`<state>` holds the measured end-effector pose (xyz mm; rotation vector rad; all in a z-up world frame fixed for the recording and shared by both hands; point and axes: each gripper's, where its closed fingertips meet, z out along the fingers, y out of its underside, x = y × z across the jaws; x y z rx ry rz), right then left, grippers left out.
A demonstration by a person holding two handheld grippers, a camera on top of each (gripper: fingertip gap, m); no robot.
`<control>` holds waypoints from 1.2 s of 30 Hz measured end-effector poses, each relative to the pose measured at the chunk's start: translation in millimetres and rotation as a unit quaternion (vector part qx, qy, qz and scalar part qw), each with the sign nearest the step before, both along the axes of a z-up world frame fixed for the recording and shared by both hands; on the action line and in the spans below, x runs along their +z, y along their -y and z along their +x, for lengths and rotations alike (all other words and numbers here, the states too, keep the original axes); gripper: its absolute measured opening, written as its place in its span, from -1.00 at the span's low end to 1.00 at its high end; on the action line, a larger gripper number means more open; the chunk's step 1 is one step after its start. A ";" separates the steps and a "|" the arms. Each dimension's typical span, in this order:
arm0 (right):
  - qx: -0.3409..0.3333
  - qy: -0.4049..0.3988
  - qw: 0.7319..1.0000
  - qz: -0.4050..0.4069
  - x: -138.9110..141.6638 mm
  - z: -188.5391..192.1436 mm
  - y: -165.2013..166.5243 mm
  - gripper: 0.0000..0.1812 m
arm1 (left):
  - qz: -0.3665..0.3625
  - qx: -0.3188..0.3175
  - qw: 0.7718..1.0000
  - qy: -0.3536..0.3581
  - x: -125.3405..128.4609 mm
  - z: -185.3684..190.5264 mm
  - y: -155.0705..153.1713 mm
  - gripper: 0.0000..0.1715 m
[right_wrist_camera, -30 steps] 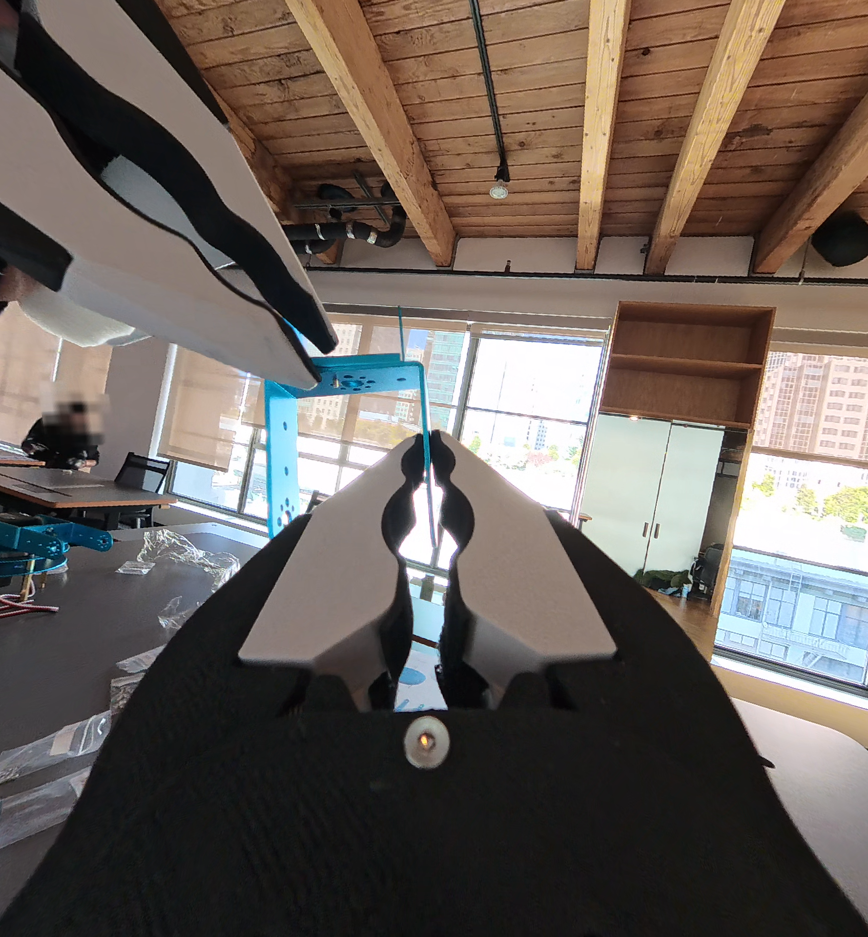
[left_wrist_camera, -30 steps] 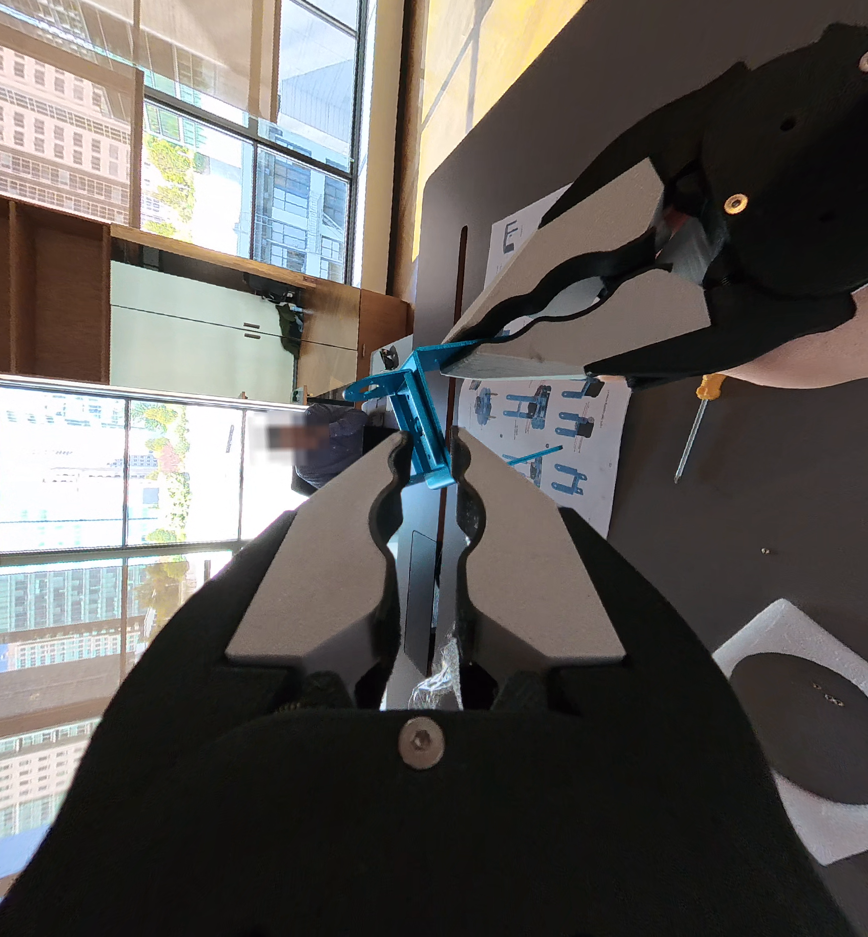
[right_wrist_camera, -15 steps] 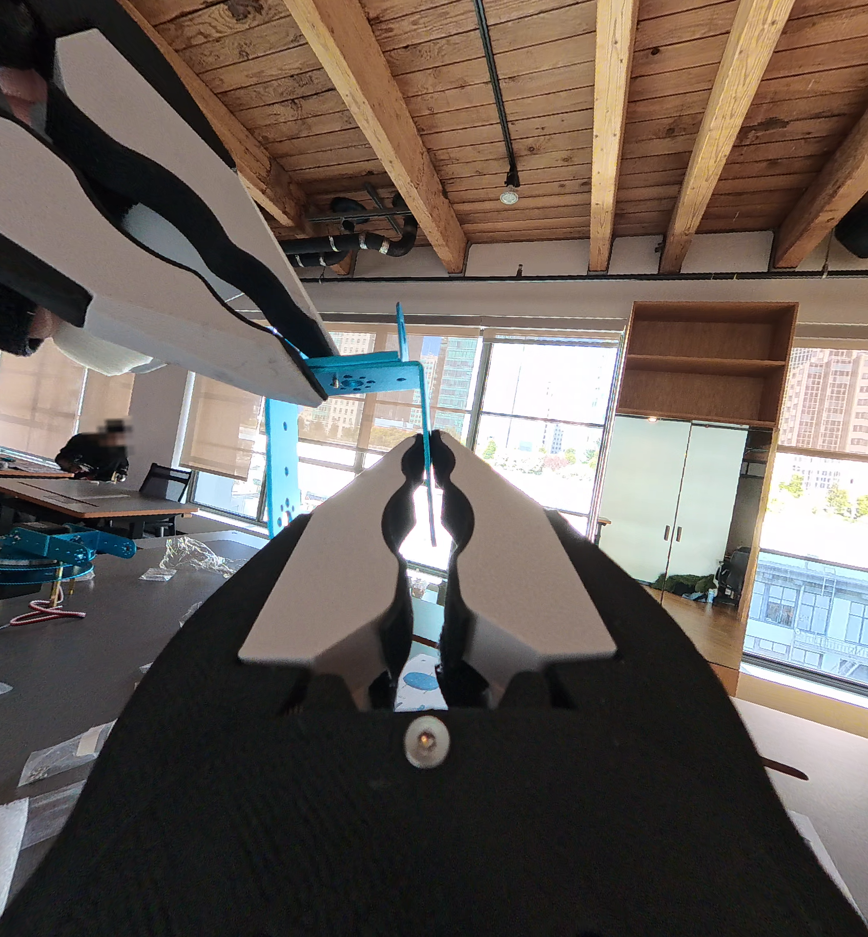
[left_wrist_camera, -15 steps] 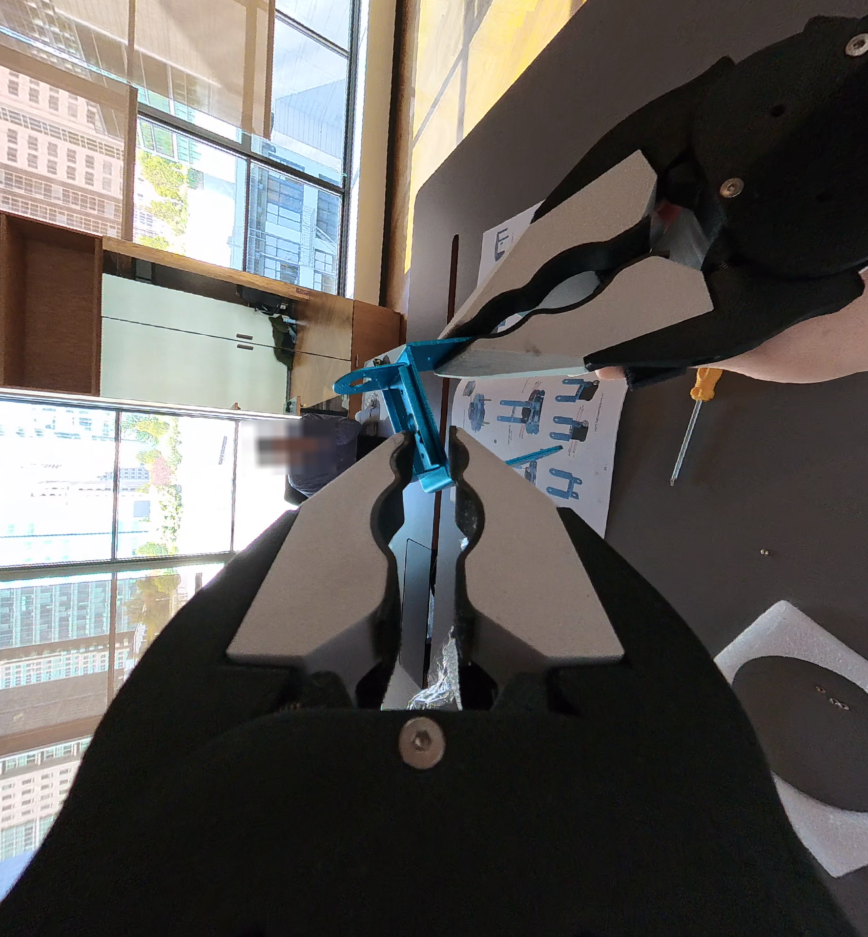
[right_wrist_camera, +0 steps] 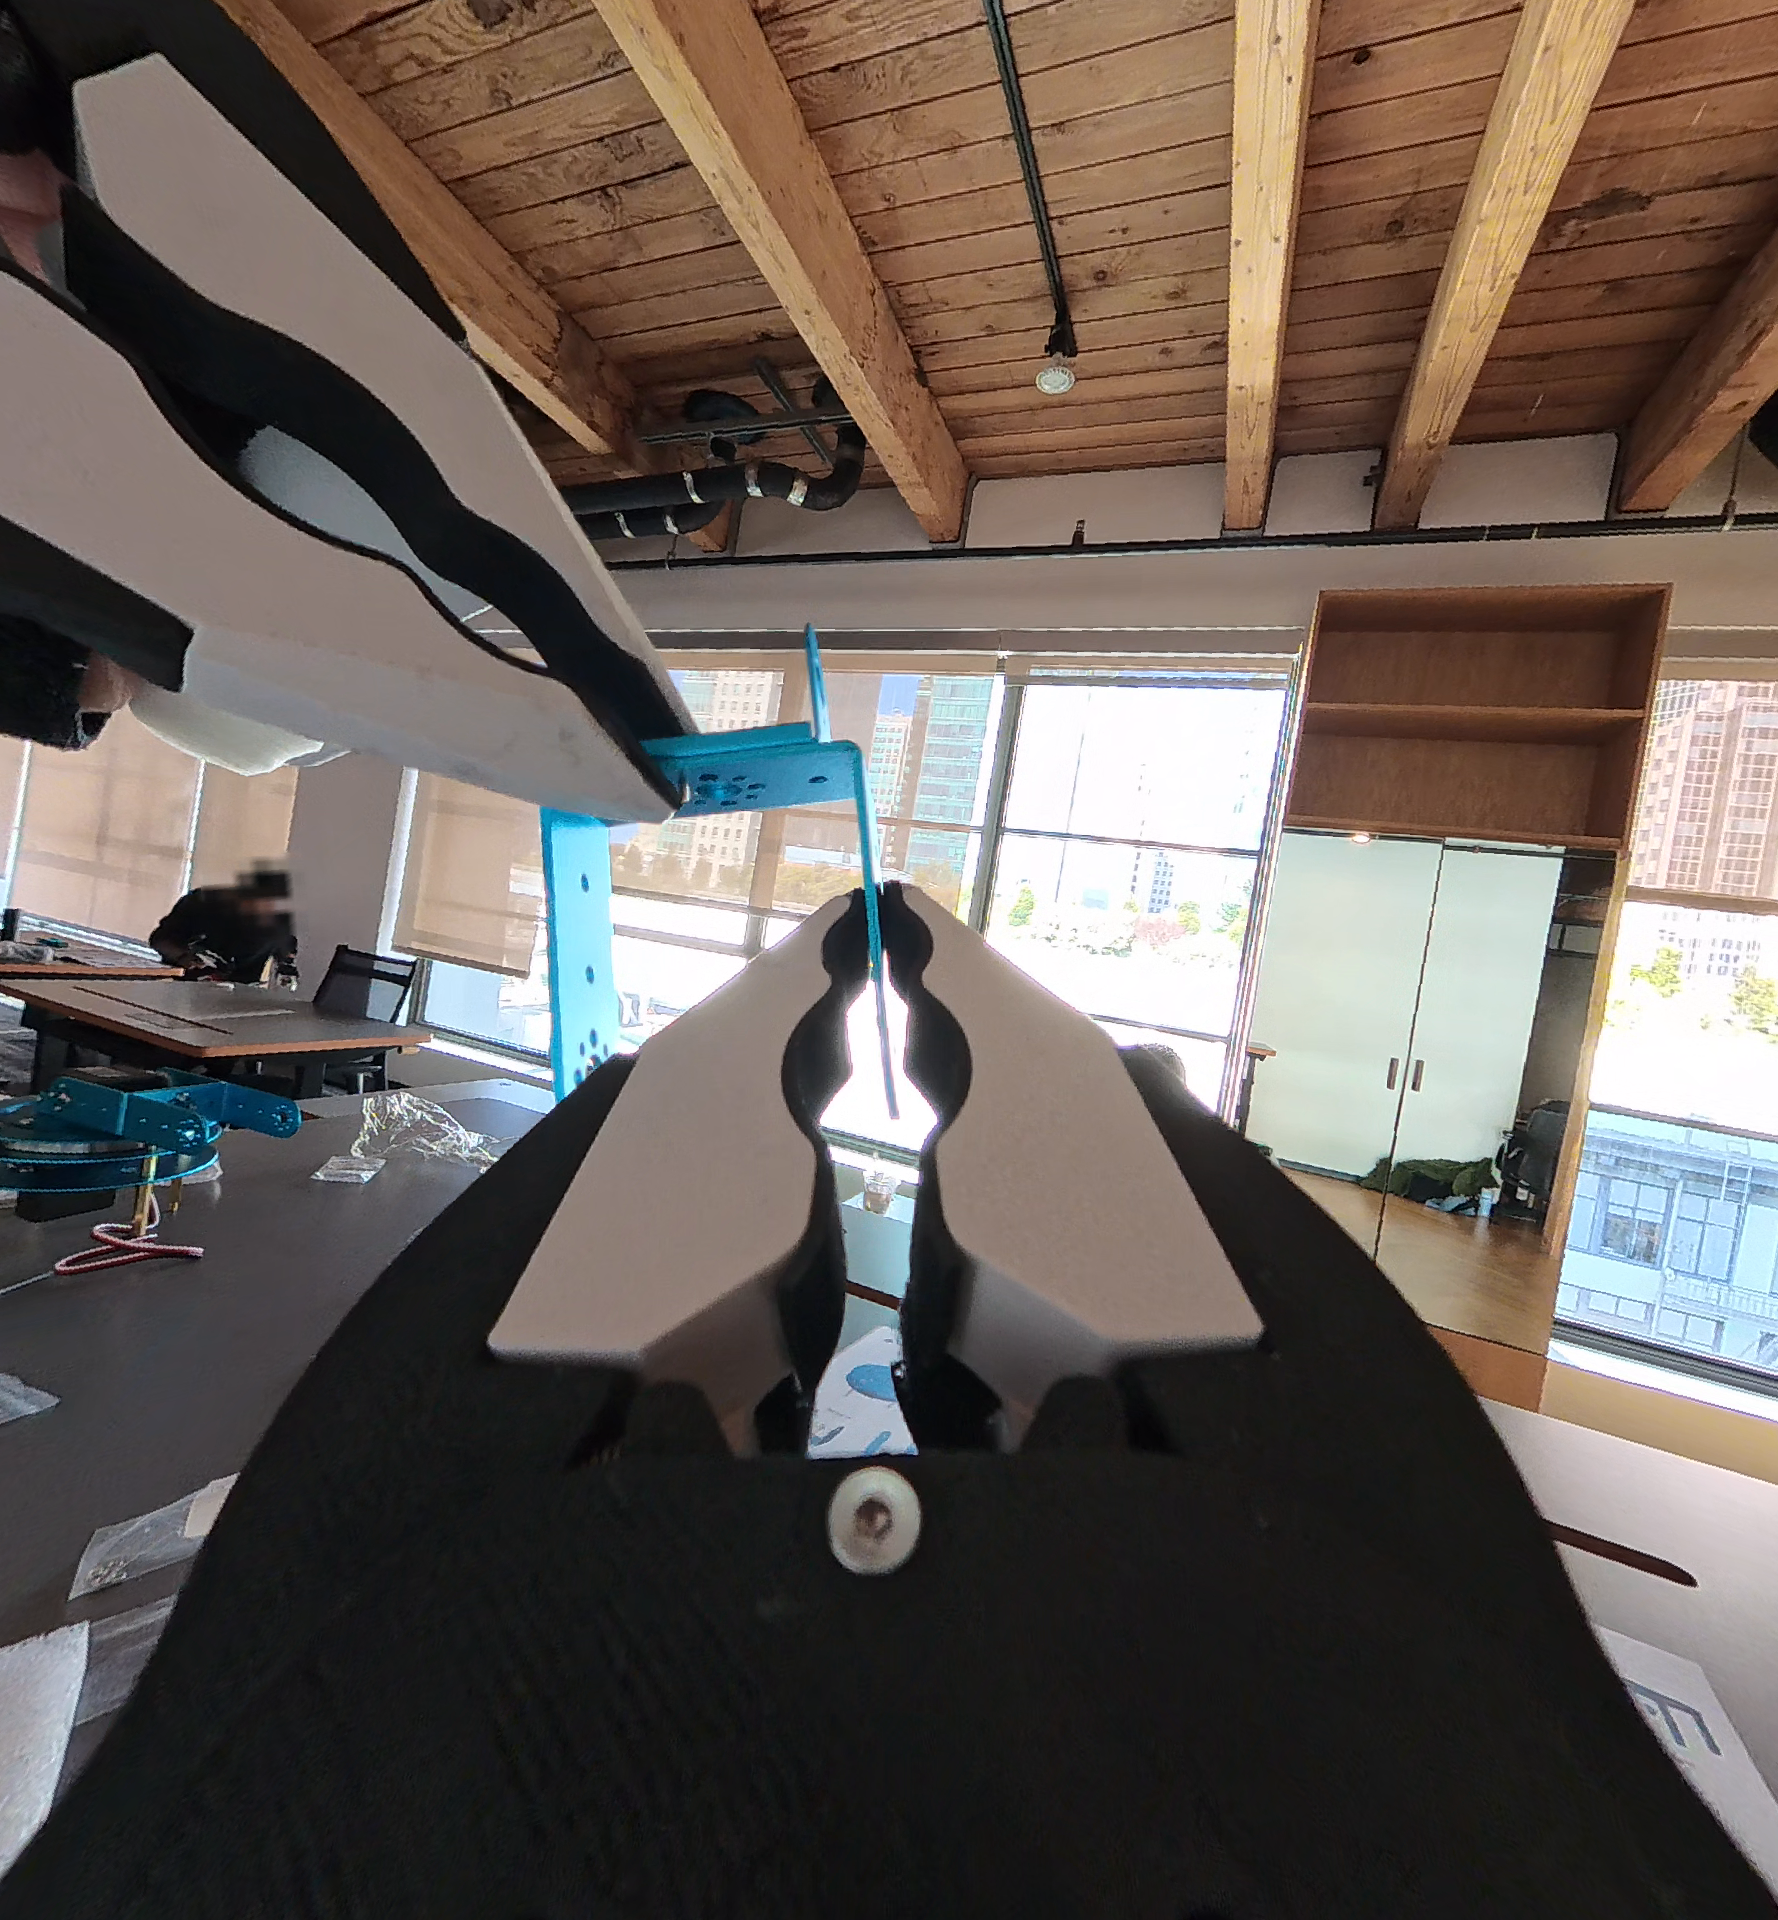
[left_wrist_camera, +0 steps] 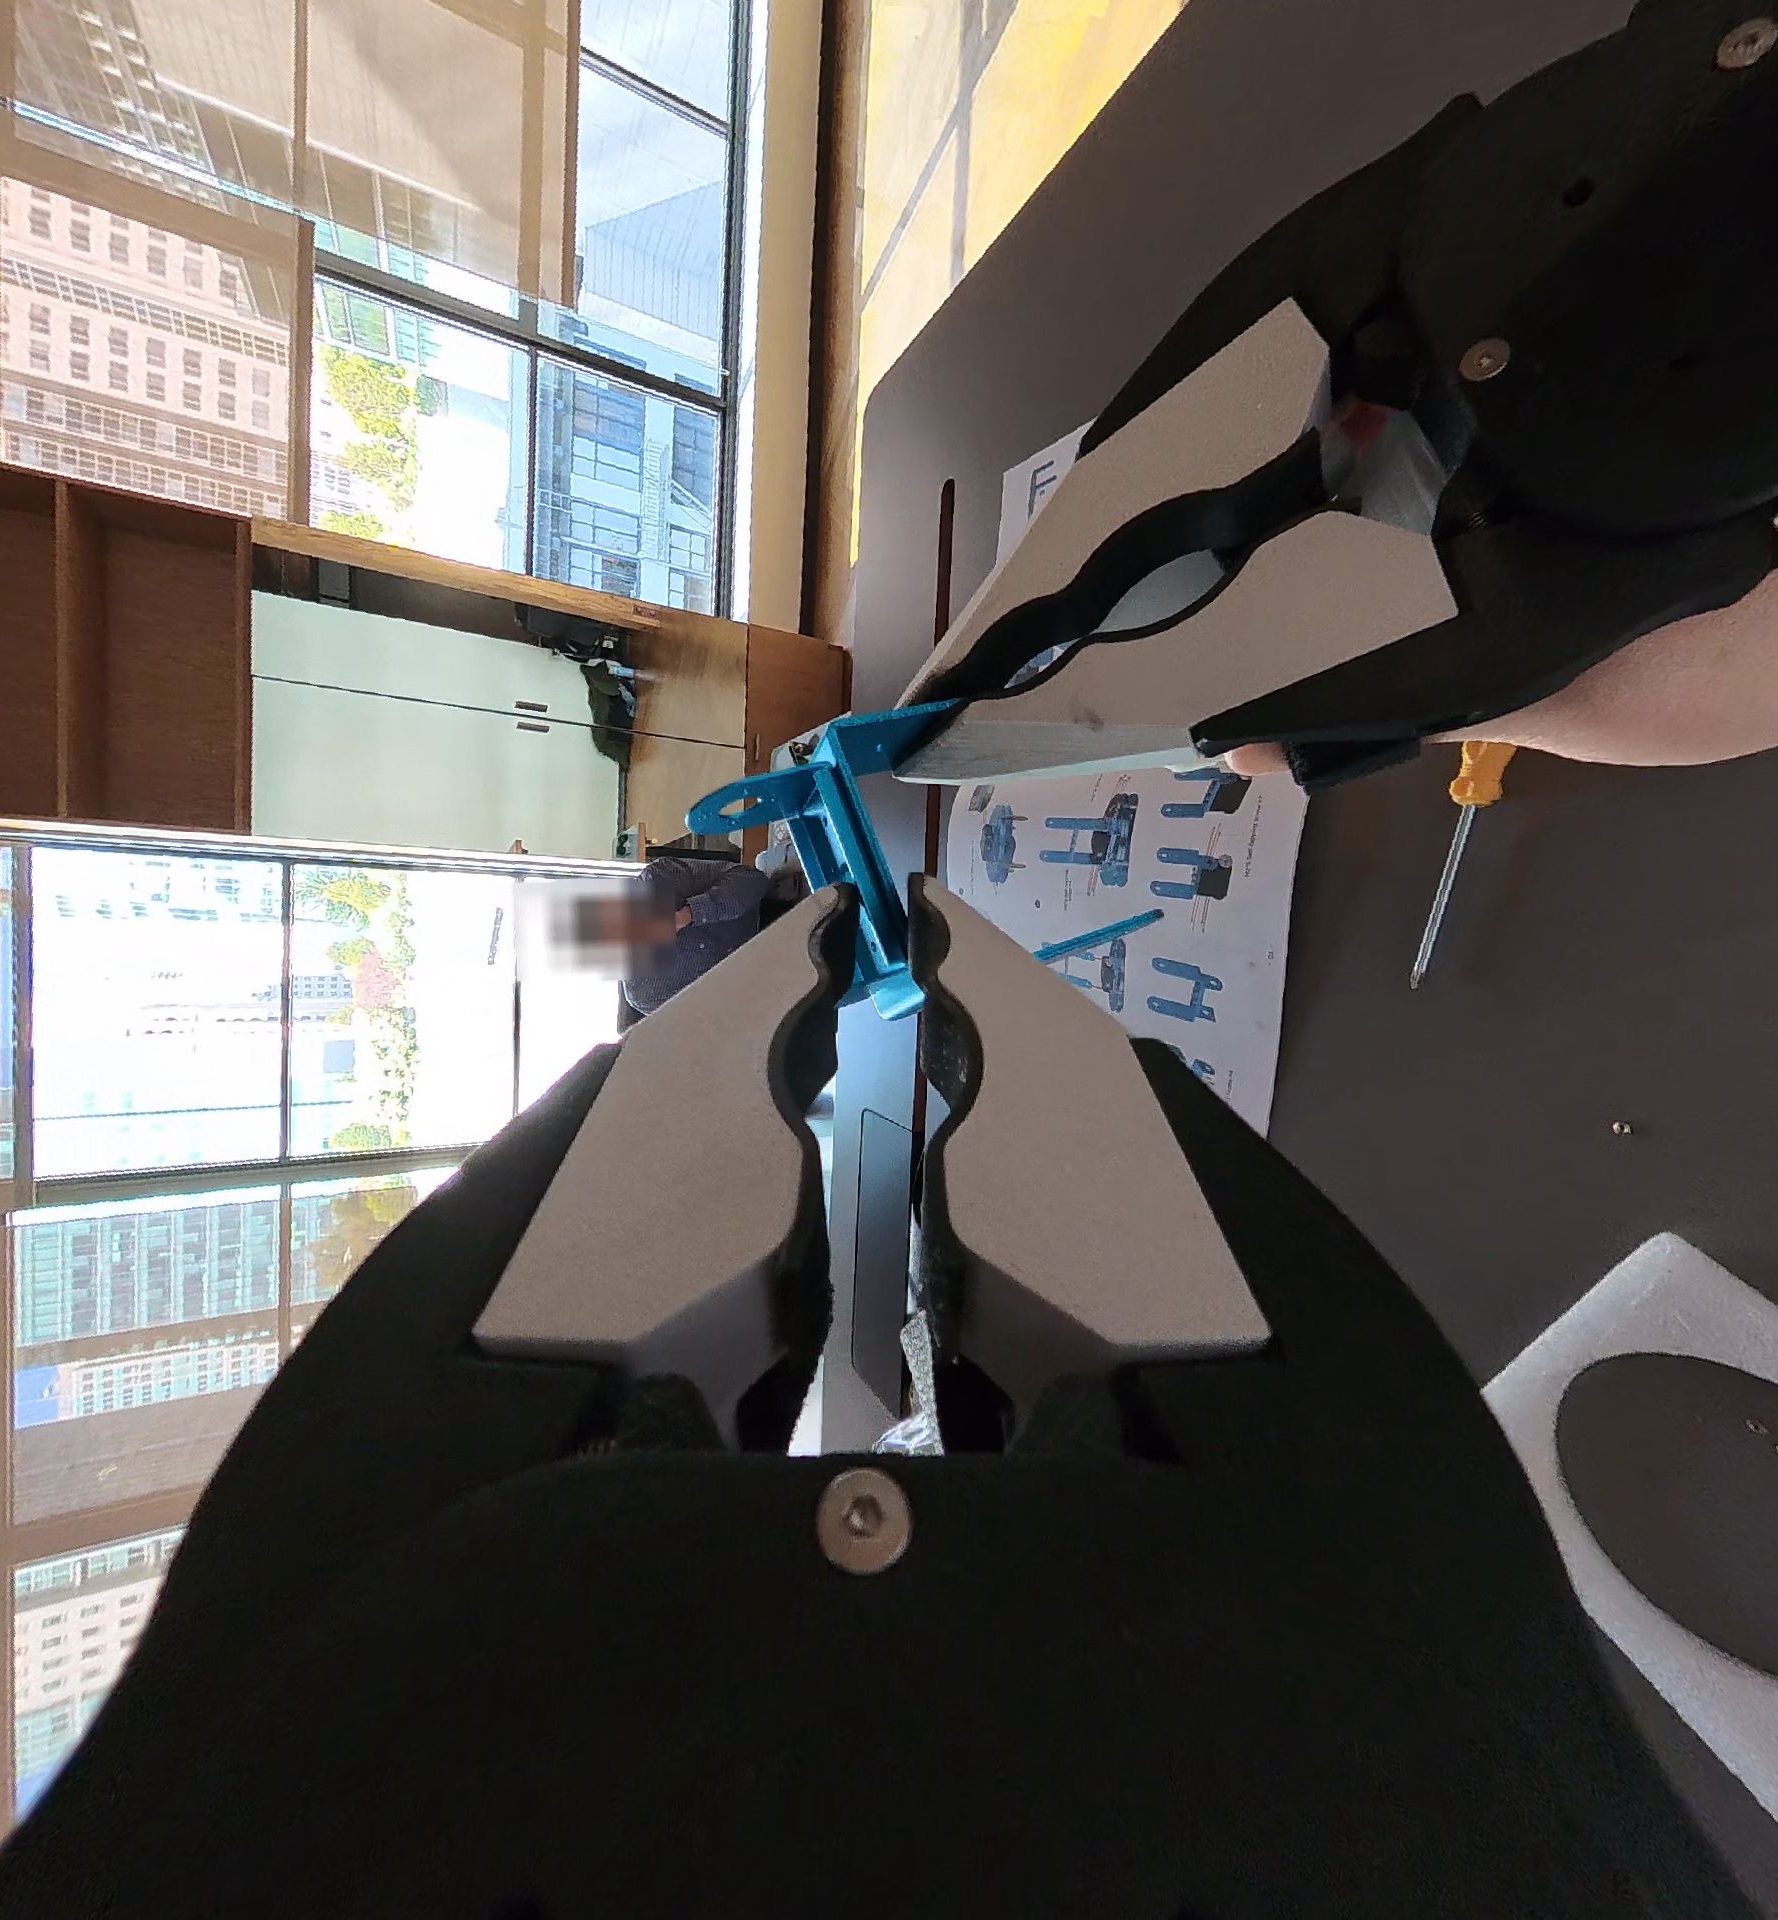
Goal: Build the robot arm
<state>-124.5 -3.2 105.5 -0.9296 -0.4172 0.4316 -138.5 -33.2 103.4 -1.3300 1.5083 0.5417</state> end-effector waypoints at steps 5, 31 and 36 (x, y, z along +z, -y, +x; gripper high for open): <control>0.006 -0.002 1.000 -0.011 -2.6 -0.2 -2.9 -1.00 | -0.006 0.003 1.000 0.000 -2.8 -0.7 -2.8 -0.92; 0.024 0.005 0.999 -0.046 -9.0 -3.8 -9.3 -1.00 | 0.003 0.025 1.000 0.001 -4.9 -6.9 -12.5 -0.92; 0.028 0.043 0.996 -0.075 -13.3 -10.9 -13.6 -1.00 | -0.031 0.041 0.998 0.046 -9.1 -15.3 -17.0 -0.93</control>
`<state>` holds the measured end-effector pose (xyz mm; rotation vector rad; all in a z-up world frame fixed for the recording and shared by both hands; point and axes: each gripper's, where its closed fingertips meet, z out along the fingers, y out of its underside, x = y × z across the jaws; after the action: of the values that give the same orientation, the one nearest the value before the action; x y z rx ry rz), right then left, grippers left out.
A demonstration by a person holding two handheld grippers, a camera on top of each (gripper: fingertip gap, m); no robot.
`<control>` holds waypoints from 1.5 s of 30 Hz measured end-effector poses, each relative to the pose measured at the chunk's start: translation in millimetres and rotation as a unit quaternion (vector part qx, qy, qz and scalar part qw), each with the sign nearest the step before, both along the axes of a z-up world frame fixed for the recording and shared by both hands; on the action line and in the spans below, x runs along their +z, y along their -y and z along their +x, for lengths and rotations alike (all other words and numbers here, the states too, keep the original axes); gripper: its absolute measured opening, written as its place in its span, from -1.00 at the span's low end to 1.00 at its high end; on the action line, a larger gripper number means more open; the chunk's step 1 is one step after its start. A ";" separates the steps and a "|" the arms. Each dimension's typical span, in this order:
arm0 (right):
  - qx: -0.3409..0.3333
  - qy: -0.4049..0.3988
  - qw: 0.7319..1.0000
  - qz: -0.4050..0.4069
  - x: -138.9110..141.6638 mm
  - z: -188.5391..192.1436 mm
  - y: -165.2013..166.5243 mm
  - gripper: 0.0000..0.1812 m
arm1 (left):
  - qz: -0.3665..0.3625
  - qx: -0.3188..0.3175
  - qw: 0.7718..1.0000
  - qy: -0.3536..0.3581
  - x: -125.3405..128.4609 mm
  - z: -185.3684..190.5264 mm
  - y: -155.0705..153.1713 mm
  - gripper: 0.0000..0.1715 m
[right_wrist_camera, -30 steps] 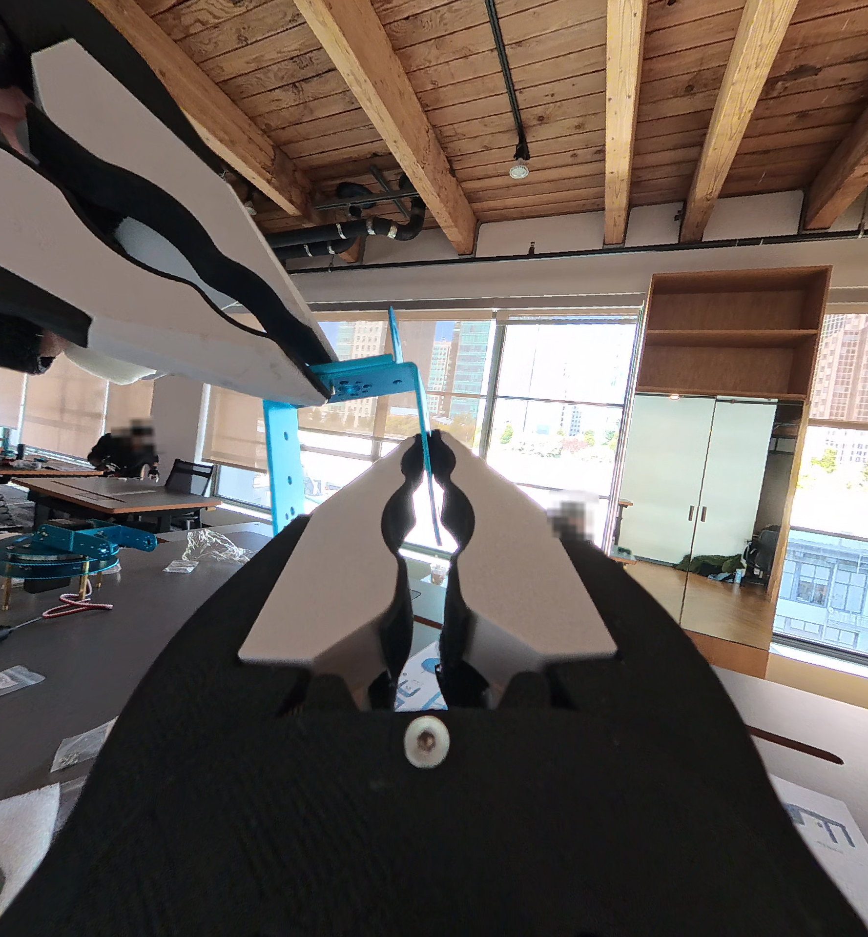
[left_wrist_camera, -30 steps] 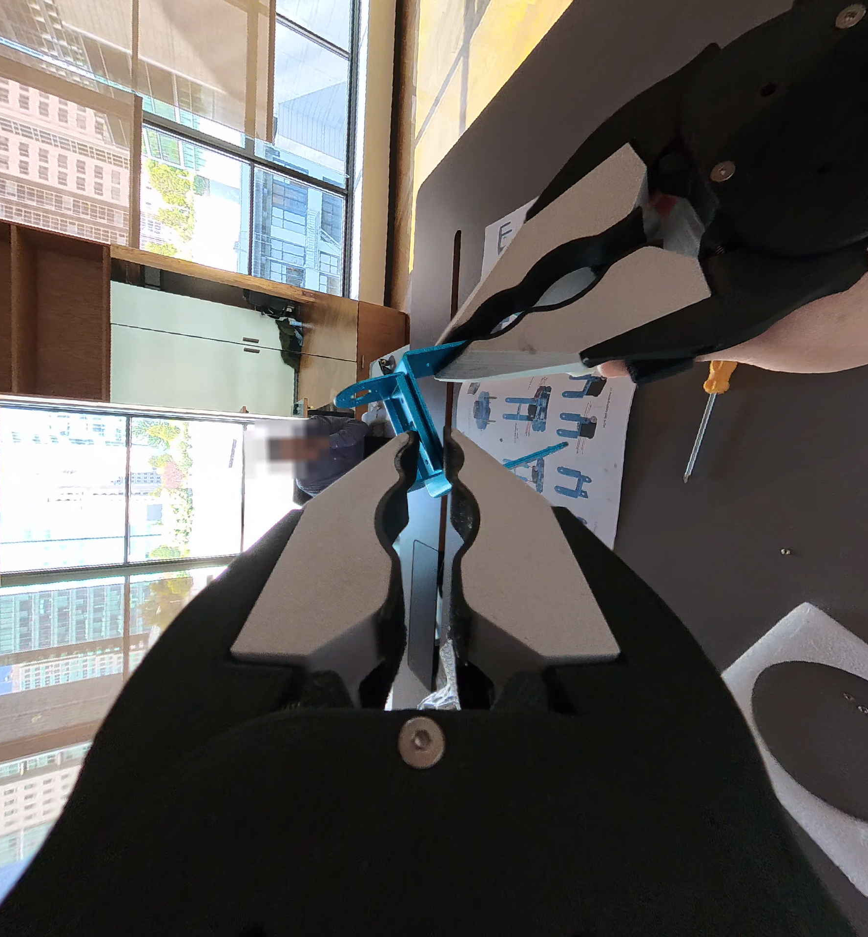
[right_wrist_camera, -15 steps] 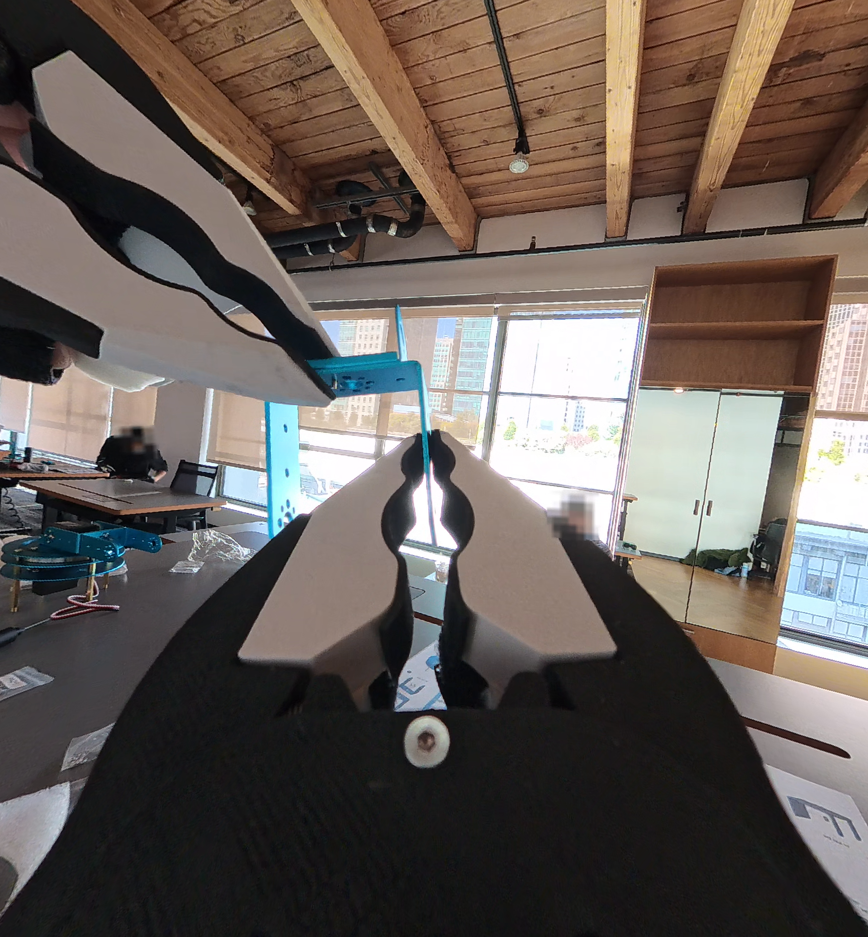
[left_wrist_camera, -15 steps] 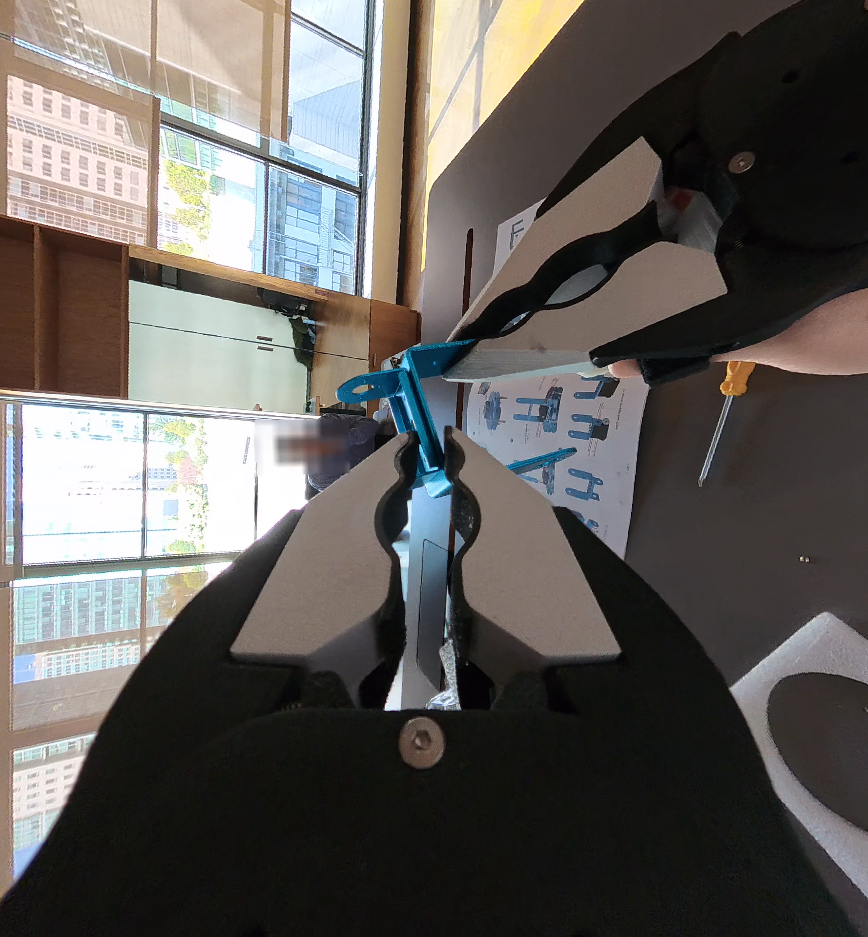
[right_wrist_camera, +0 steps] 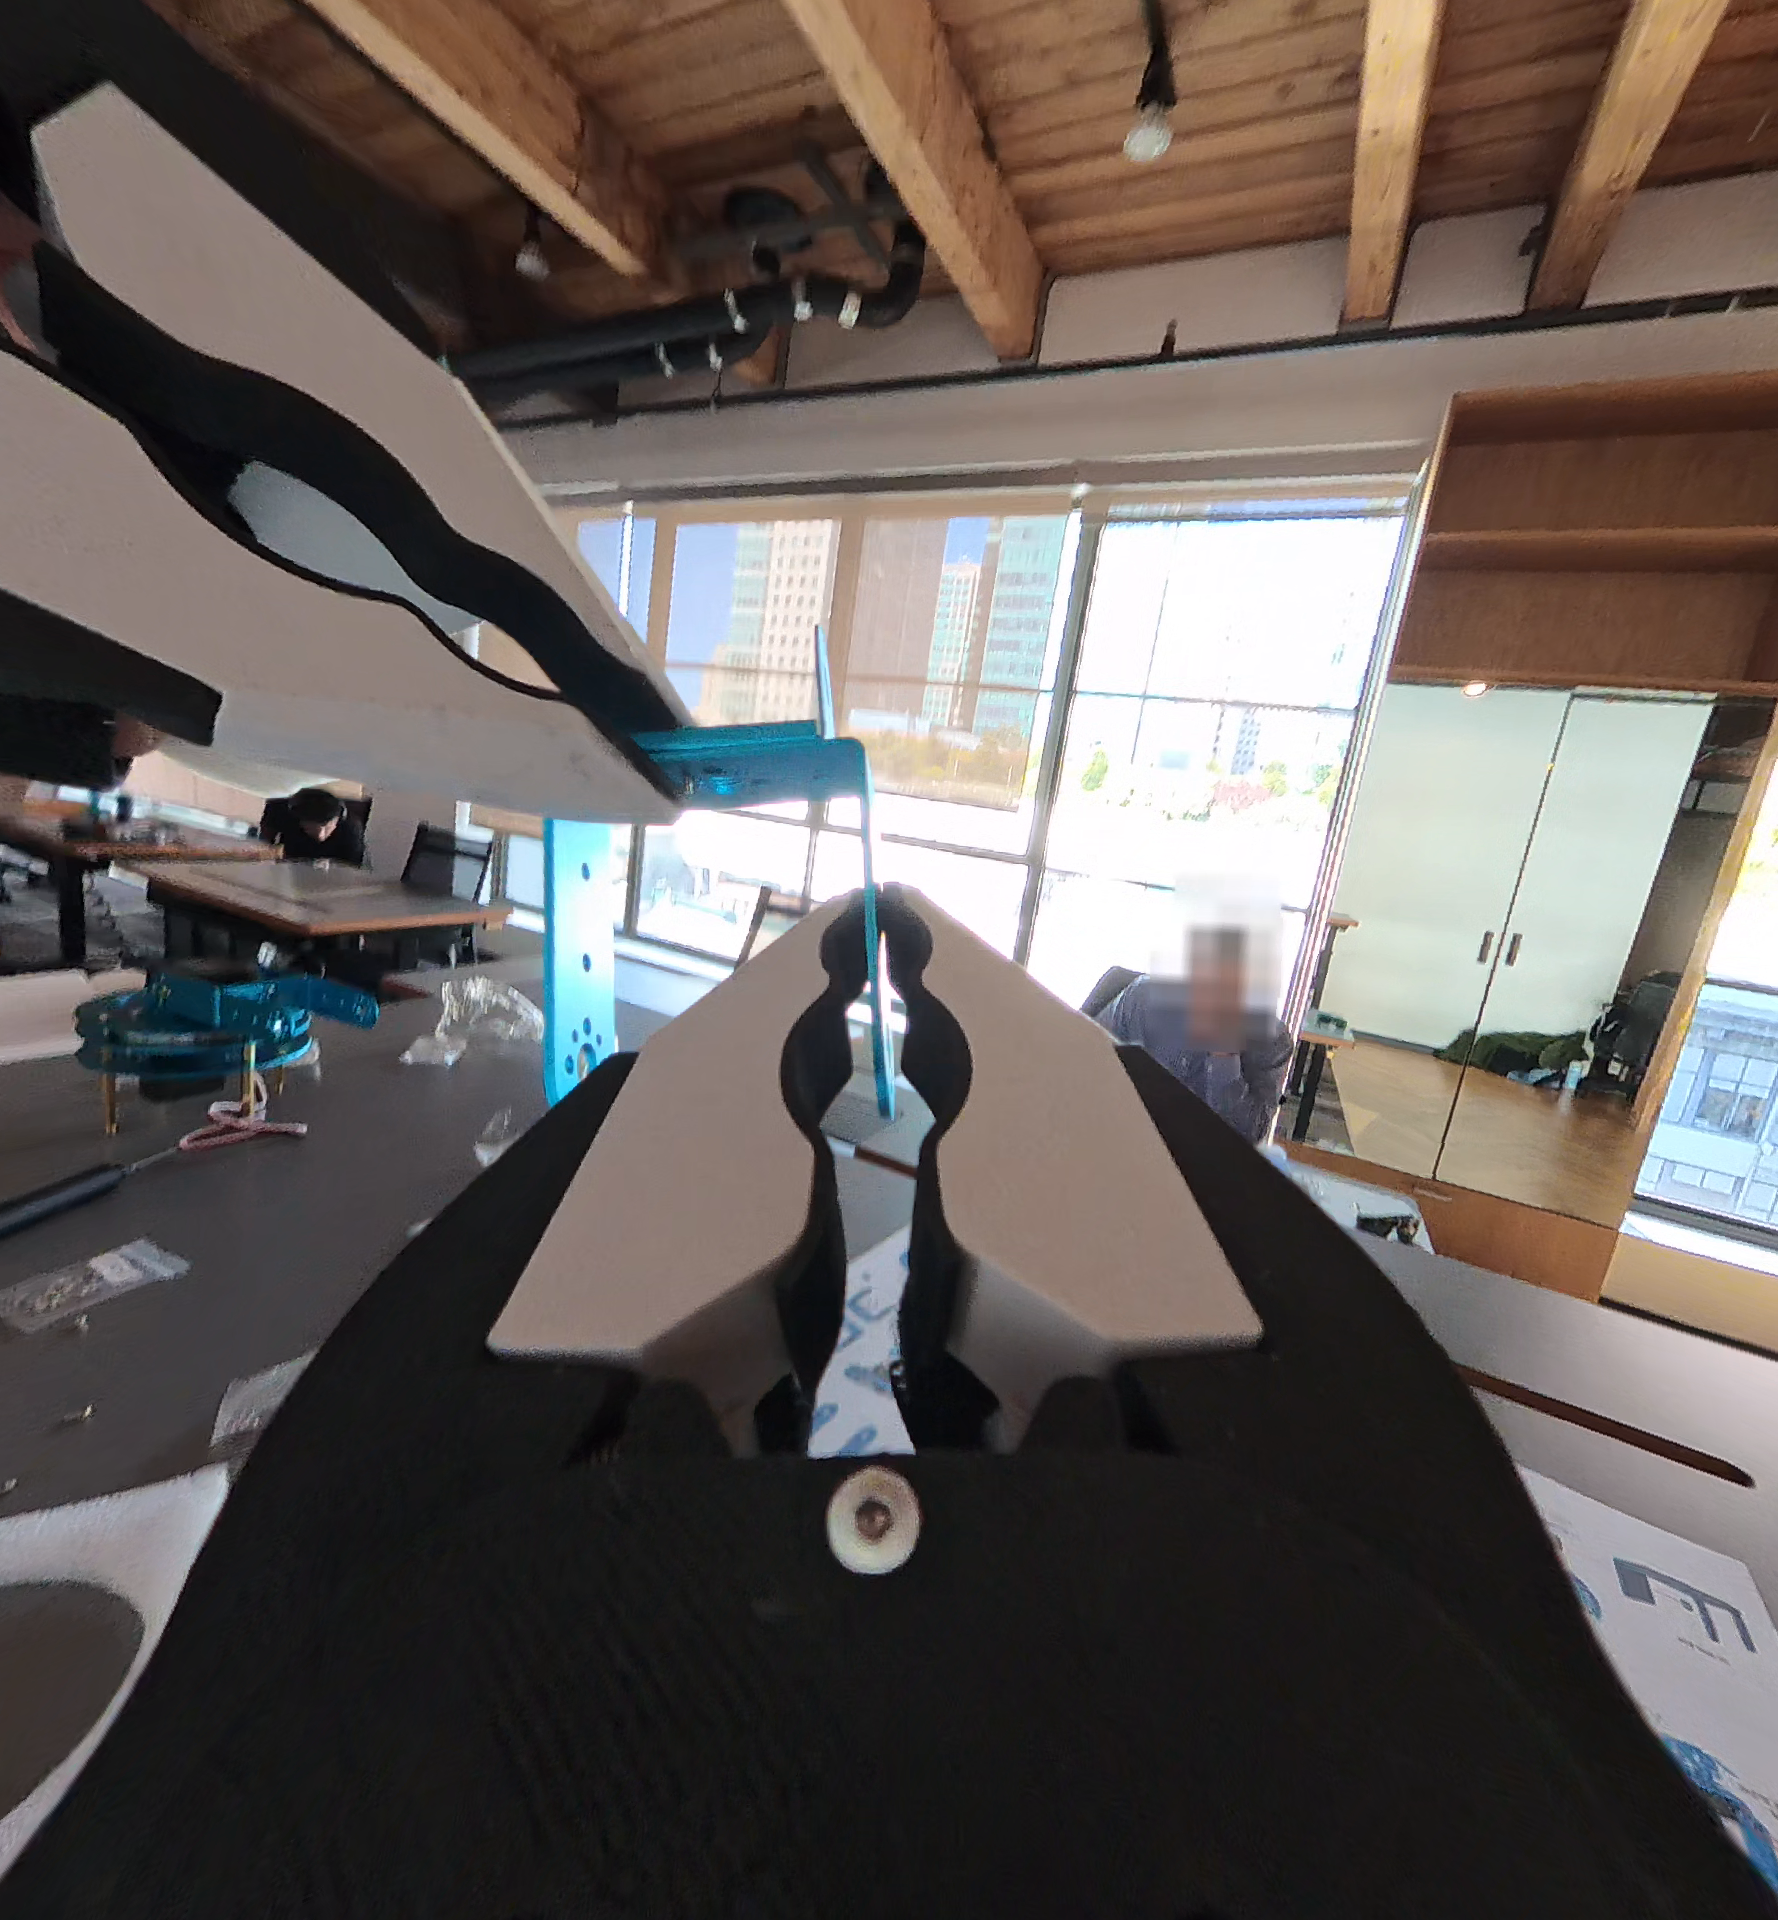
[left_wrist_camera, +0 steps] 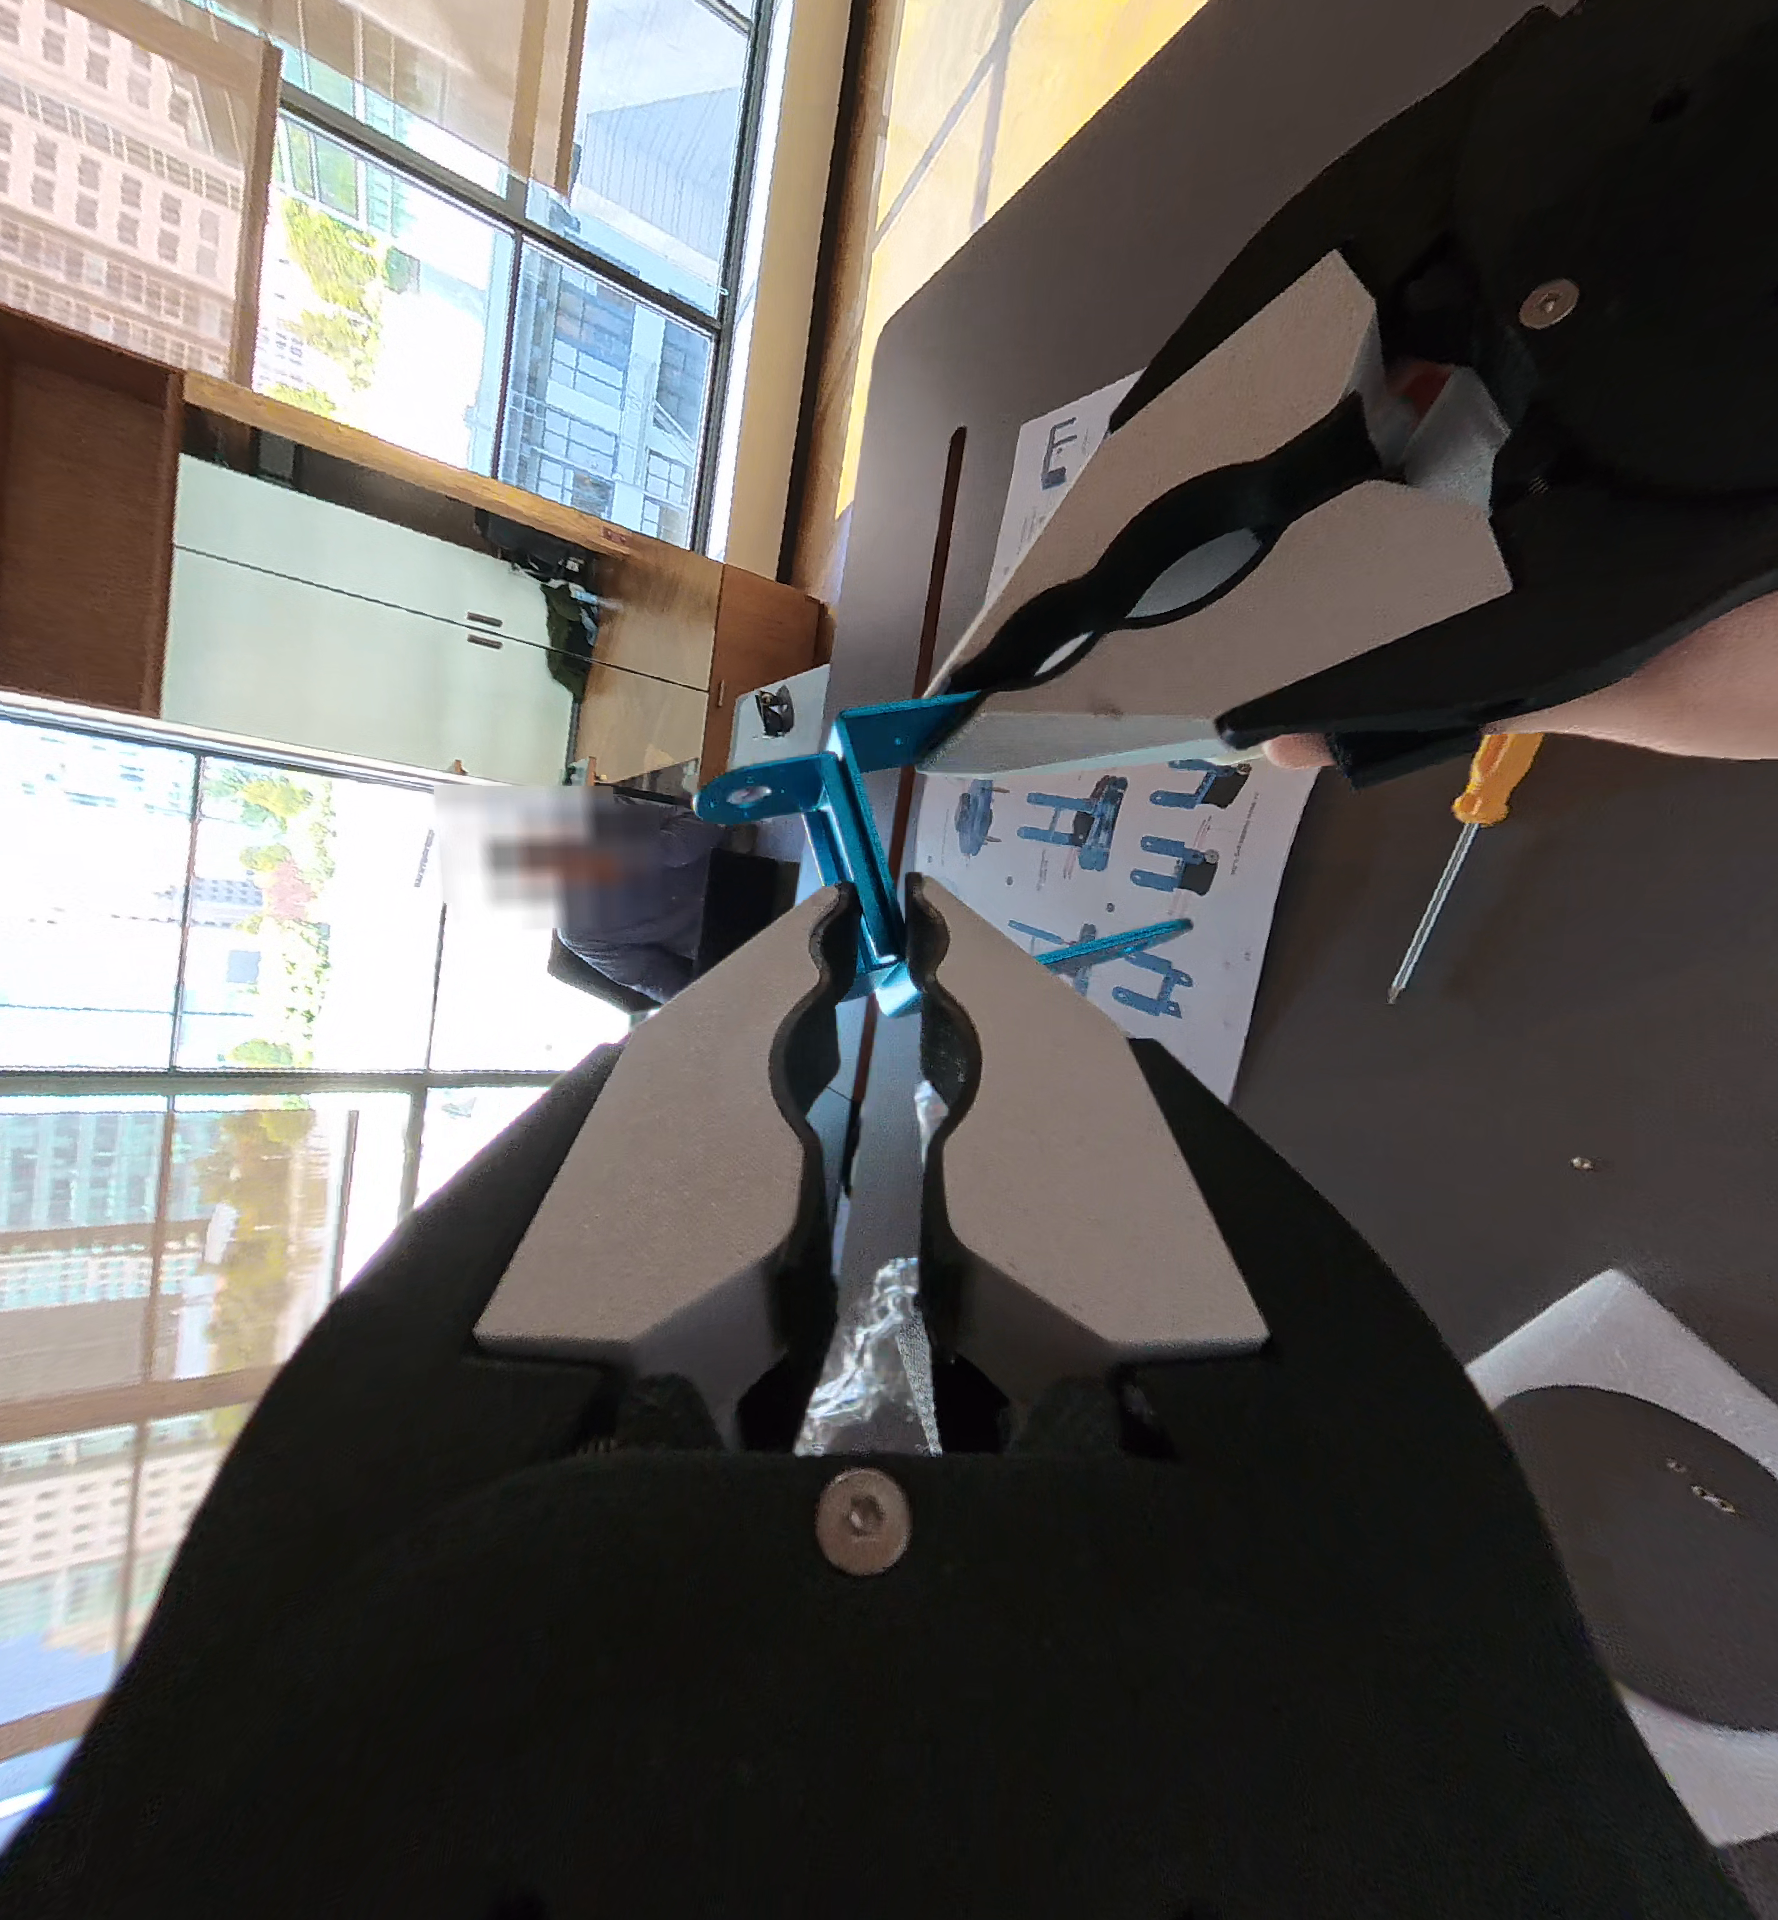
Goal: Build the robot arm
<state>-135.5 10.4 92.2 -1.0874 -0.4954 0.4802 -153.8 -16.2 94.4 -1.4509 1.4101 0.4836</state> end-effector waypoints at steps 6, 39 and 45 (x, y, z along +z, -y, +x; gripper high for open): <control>0.015 0.095 0.994 -0.053 -17.3 -17.6 -7.6 -1.00 | -0.071 0.035 0.992 0.100 -22.7 -20.5 -7.3 -0.92; 0.014 0.624 0.699 -0.349 -166.7 -42.3 -20.3 -0.91 | -0.557 0.049 0.453 0.695 -177.5 -42.6 -20.3 -0.94; 0.046 0.546 0.783 -0.293 -132.9 -55.7 -20.1 -0.75 | -0.565 0.023 0.382 0.731 -161.5 -51.8 -21.4 -0.94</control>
<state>-191.1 30.5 -40.7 -1.9331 -1.4961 0.0082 -205.6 5.2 -67.1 -1.8141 -0.1266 -1.8315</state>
